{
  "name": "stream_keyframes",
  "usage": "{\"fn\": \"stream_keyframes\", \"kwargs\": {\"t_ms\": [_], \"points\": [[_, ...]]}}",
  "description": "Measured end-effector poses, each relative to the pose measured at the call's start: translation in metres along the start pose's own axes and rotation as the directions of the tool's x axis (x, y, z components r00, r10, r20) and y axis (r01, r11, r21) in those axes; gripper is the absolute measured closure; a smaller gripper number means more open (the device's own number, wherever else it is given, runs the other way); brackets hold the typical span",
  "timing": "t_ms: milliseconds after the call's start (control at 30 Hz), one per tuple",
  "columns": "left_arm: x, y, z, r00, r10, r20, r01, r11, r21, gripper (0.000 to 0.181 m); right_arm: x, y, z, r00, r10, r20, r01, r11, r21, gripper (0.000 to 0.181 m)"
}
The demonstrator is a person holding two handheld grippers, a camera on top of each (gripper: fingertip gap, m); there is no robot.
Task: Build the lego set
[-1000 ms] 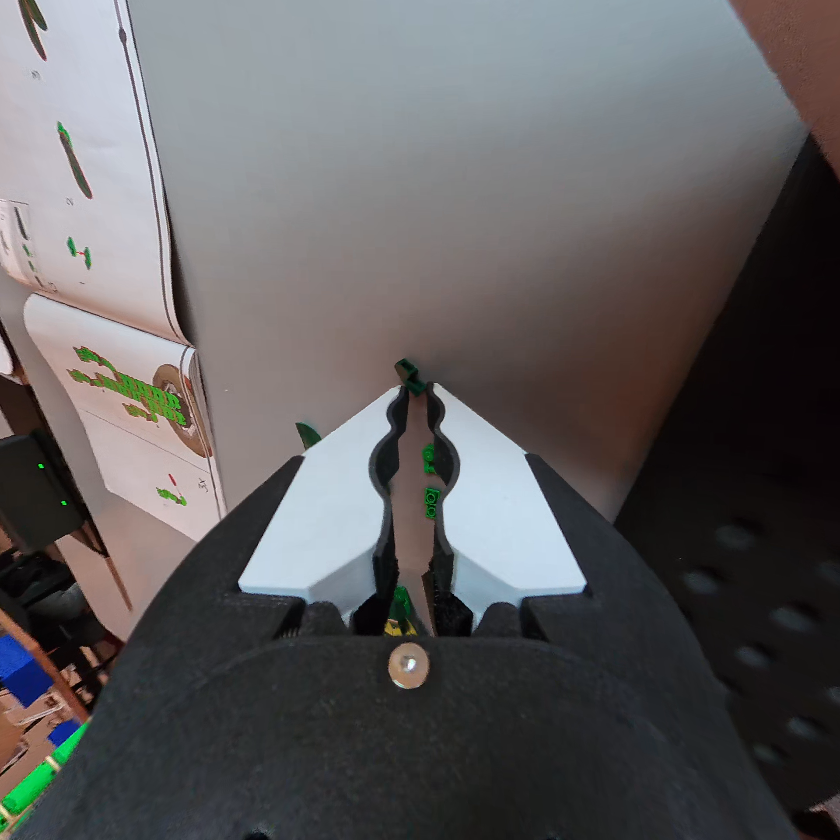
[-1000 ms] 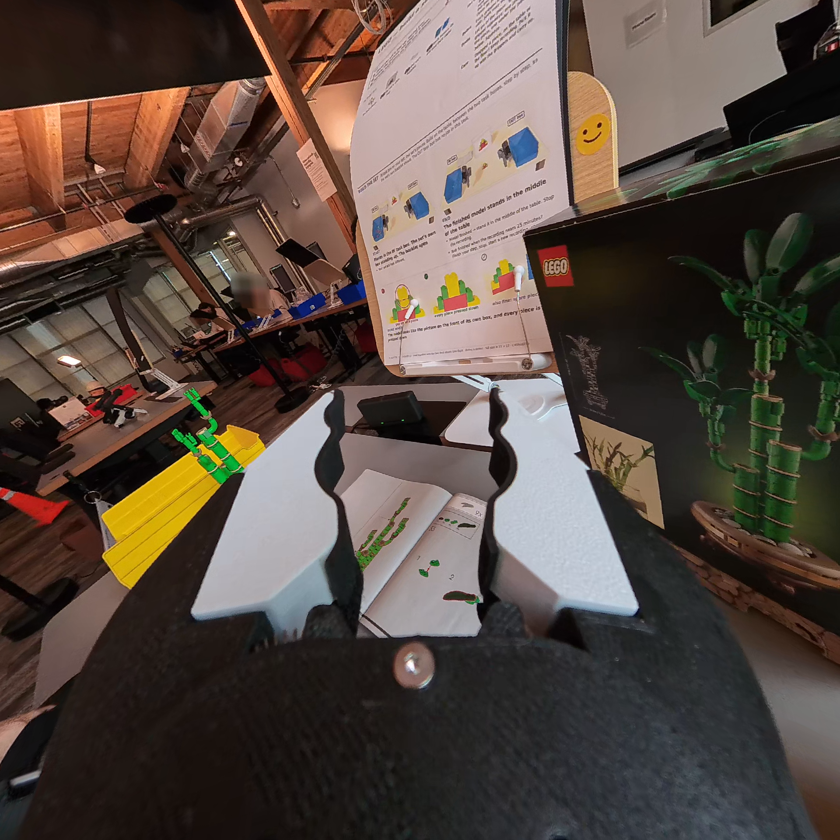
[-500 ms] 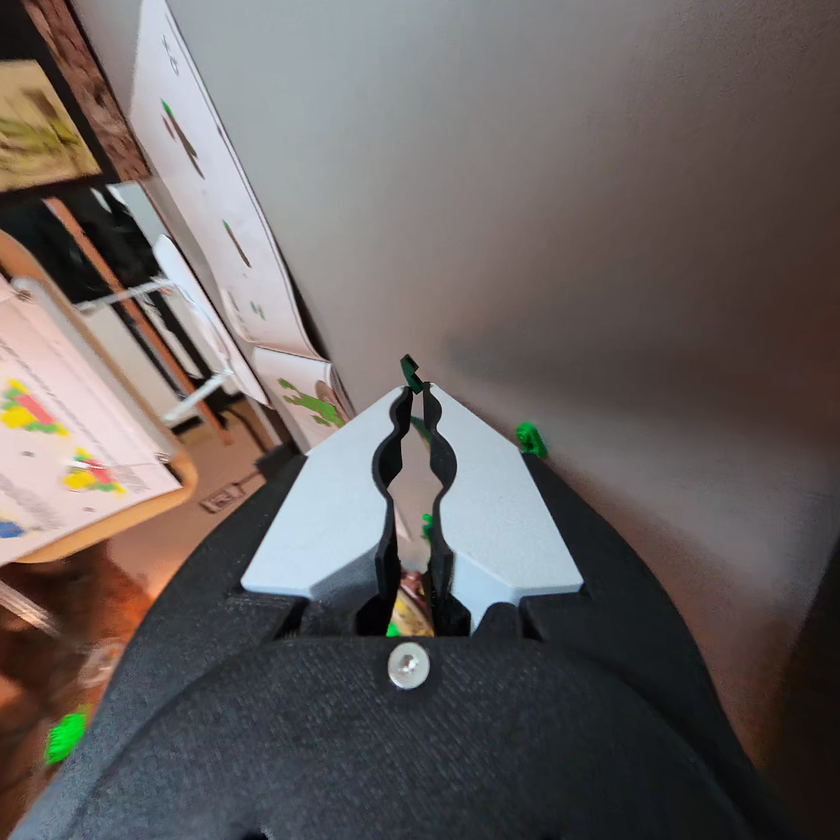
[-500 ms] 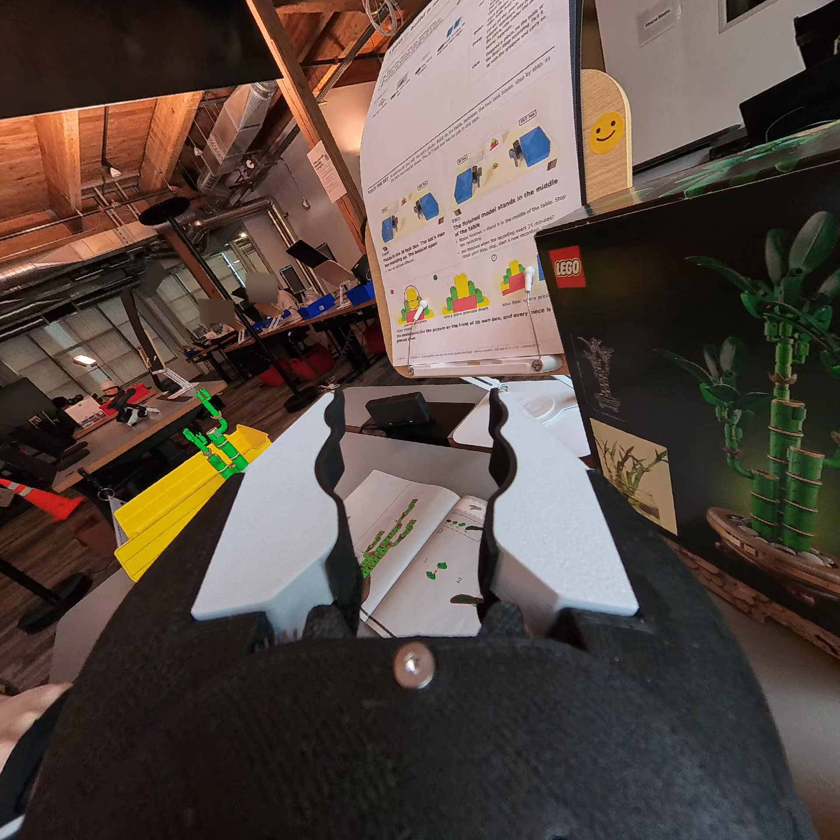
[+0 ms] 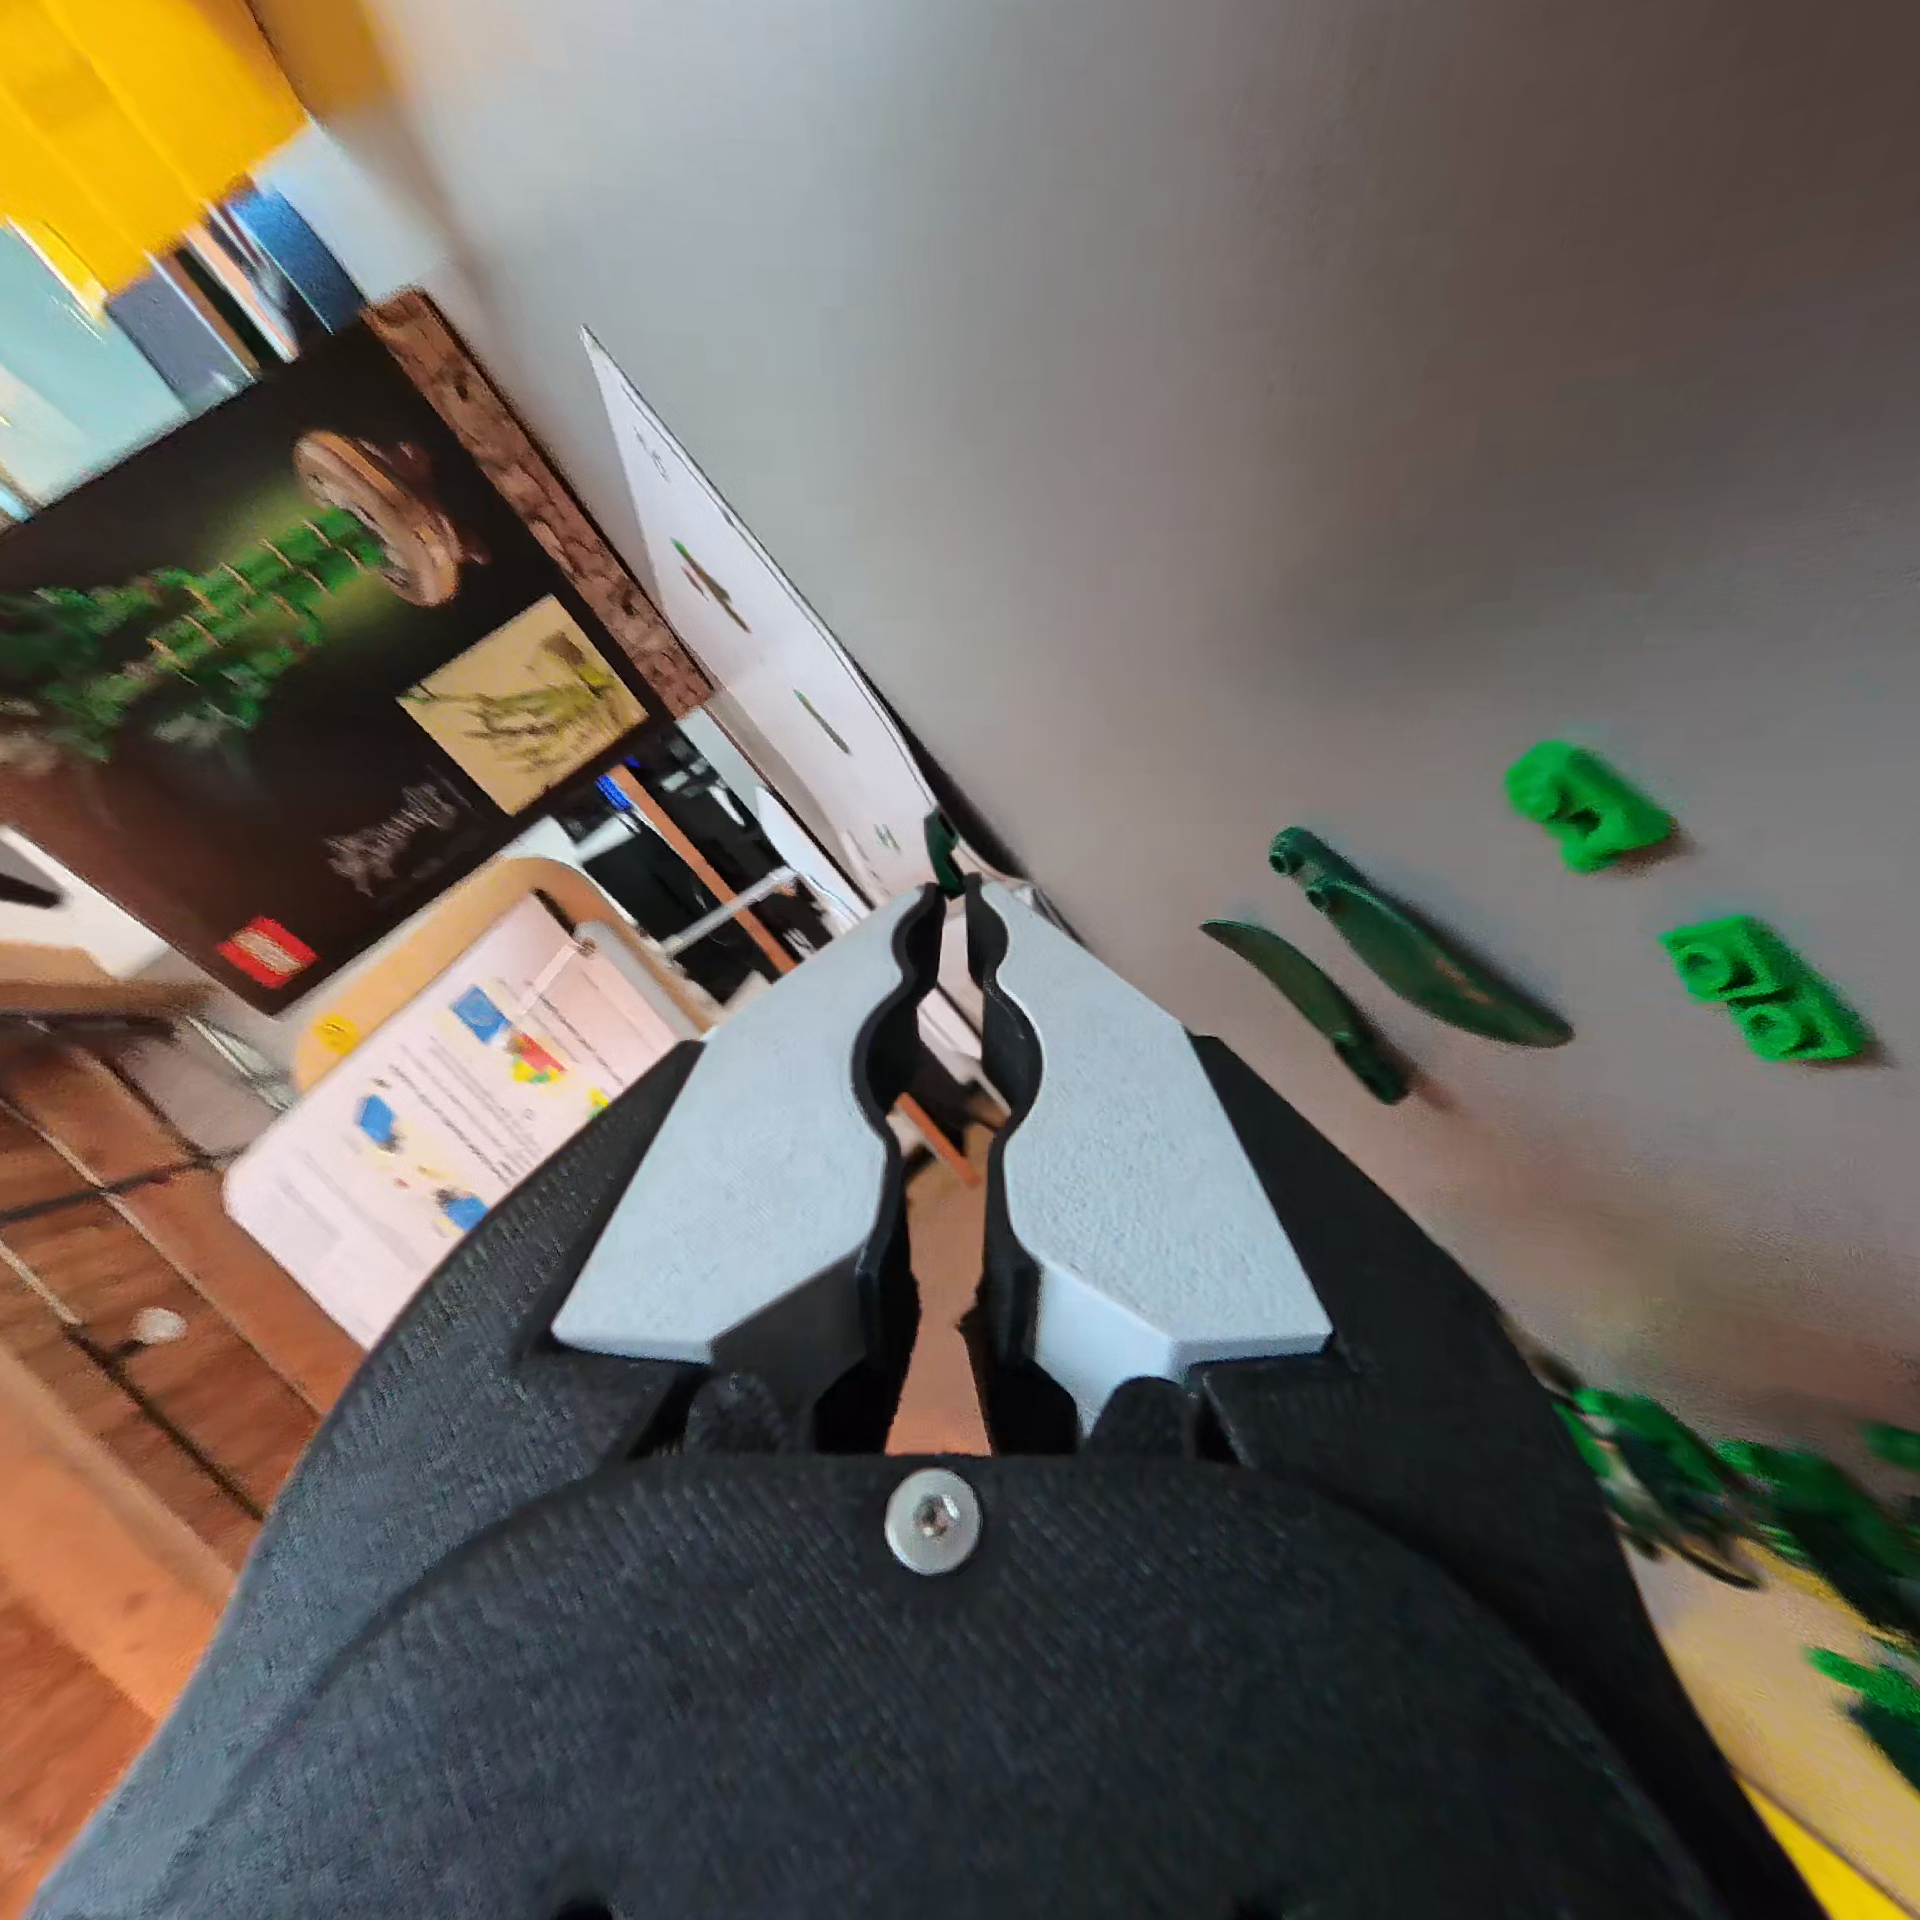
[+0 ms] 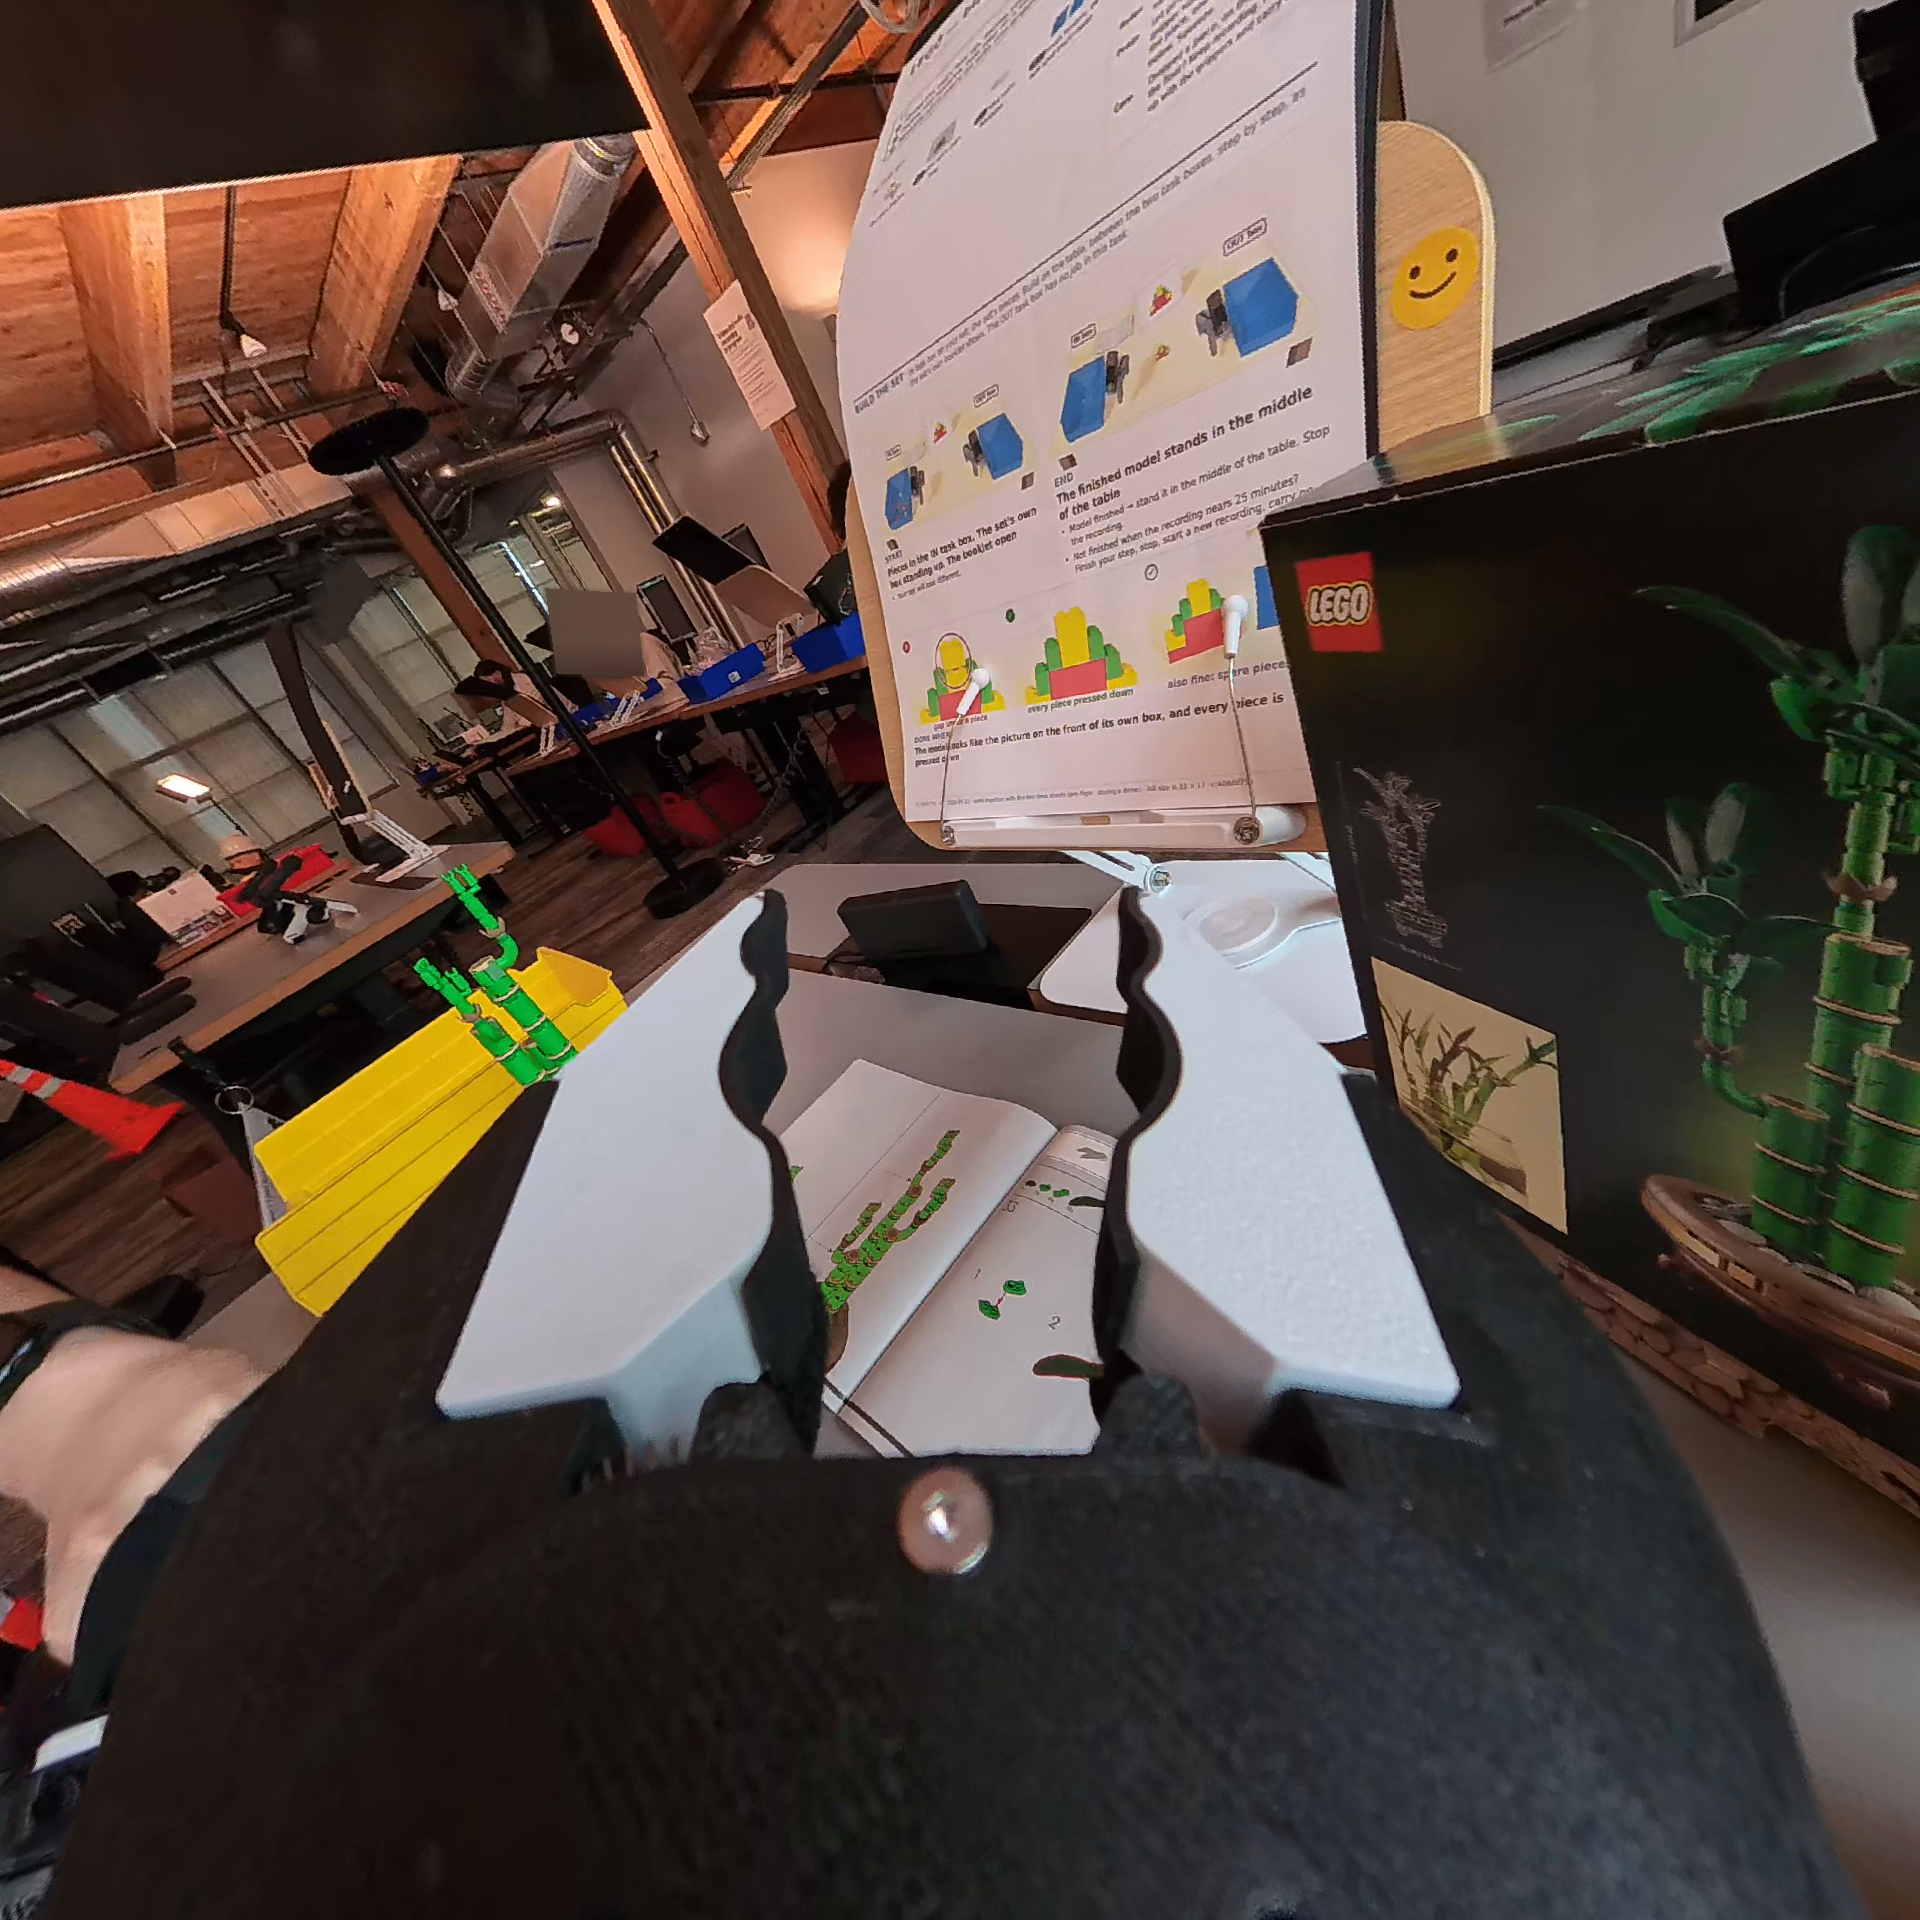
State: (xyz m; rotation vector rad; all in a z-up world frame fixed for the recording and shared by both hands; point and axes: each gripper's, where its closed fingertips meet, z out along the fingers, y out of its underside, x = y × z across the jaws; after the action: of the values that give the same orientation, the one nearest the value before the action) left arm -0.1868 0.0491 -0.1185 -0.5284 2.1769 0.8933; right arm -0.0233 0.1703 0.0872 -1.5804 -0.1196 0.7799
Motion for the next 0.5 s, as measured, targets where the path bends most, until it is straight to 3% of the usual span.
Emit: {"fn": "stream_keyframes", "kwargs": {"t_ms": [200,500], "points": [[0.010,-0.004,0.006,0.961,0.274,0.027,-0.275,0.961,0.032,0.180,0.003,-0.001,-0.002,1.000,0.013,0.000,-0.013,1.000,0.009,0.118],[0.018,-0.014,0.008,0.926,0.376,0.014,-0.376,0.923,0.081,0.180,0.001,0.002,0.002,1.000,0.014,0.012,-0.014,1.000,-0.001,0.118]]}}
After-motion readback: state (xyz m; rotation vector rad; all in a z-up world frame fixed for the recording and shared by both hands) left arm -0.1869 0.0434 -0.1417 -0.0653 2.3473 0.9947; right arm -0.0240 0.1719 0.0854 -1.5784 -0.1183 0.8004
